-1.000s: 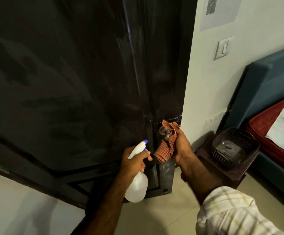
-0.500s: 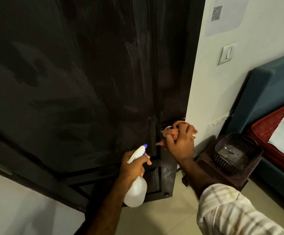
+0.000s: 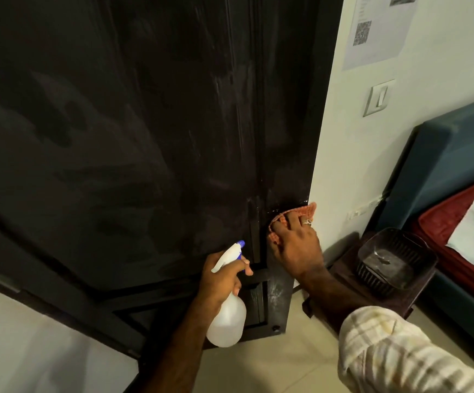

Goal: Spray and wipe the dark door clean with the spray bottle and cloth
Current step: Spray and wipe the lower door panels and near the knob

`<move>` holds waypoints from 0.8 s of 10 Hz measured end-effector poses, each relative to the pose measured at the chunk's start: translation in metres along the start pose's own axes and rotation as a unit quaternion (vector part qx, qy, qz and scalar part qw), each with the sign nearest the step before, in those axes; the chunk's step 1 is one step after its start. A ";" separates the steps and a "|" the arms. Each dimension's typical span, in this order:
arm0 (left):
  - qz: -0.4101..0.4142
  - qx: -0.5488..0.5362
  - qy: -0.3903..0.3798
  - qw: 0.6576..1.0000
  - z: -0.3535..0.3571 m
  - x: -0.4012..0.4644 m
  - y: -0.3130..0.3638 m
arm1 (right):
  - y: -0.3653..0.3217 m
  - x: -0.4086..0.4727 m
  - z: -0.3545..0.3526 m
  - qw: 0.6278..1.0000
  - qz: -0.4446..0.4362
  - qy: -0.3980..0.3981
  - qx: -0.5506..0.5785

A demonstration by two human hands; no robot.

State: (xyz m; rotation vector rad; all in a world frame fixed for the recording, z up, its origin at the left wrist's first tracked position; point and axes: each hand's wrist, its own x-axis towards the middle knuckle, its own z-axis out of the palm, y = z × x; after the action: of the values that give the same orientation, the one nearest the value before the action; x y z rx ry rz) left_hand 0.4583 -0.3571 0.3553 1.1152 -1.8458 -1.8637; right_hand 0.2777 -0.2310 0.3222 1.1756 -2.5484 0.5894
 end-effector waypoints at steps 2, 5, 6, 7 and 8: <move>0.017 -0.019 0.002 1.000 0.010 -0.004 0.007 | 0.009 0.001 -0.008 0.883 0.269 -0.011 0.384; 0.052 -0.027 0.033 0.998 0.016 -0.007 0.018 | -0.009 0.011 -0.010 0.968 0.118 0.092 0.200; 0.038 -0.030 0.038 0.998 0.010 -0.007 0.009 | -0.015 0.010 -0.006 0.988 -0.112 -0.046 -0.097; 0.036 -0.029 0.039 0.998 0.004 -0.010 0.006 | -0.001 0.012 -0.002 0.978 -0.155 -0.076 -0.119; 0.047 -0.039 0.047 0.997 -0.003 -0.013 0.007 | 0.010 0.012 0.001 0.967 0.099 0.044 0.233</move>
State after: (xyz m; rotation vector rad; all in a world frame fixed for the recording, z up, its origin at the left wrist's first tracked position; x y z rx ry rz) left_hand 0.4666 -0.3512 0.3668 1.0528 -1.7283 -1.7836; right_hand 0.2624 -0.2333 0.3231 0.9963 -2.5412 1.3140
